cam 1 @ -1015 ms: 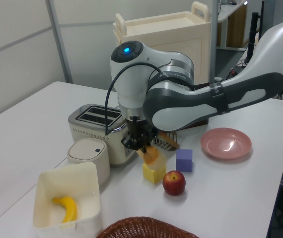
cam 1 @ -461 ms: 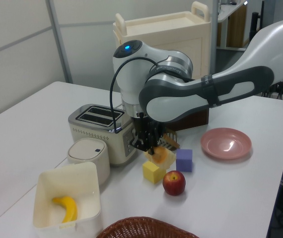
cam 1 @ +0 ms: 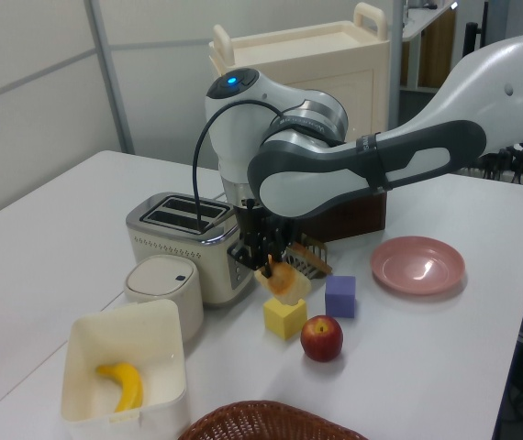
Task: Put the bread on the table
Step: 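Lower the bun onto the table beside the apple and yellow cube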
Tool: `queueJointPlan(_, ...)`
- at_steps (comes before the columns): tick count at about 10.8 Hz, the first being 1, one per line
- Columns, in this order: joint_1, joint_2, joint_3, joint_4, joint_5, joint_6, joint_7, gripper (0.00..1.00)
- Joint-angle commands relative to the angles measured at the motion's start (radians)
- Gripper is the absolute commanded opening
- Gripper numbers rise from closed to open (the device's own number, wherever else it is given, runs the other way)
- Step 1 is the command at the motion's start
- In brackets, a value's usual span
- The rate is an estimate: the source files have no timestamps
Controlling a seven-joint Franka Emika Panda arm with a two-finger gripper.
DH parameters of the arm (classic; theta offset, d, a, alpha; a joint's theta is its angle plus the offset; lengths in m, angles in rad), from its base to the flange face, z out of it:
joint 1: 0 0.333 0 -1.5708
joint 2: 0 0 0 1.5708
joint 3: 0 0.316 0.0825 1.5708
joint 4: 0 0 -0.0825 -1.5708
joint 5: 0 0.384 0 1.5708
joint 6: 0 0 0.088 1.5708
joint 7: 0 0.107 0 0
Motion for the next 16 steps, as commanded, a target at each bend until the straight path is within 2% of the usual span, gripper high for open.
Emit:
queueJointPlan(1, 0.006, 0.007, -0.005, 0.007, 0.012, 0.013, 0.026, 1.0)
queueJointPlan(6, 0.002, 0.001, -0.005, 0.007, 0.009, 0.001, 0.009, 1.0)
queueJointPlan(8, -0.033, -0.032, -0.008, 0.009, 0.011, -0.068, -0.072, 1.0)
queueJointPlan(9, -0.041, -0.063, -0.035, 0.01, 0.026, -0.115, -0.179, 1.0)
queueJointPlan(11, -0.034, -0.115, -0.136, 0.033, 0.092, -0.188, -0.334, 1.0)
queueJointPlan(13, -0.047, -0.105, -0.215, 0.12, 0.141, -0.281, -0.463, 1.0)
queueJointPlan(15, -0.118, -0.111, -0.218, 0.133, 0.19, -0.277, -0.497, 1.0)
queueJointPlan(16, -0.129, -0.111, -0.217, 0.138, 0.198, -0.275, -0.5, 1.0)
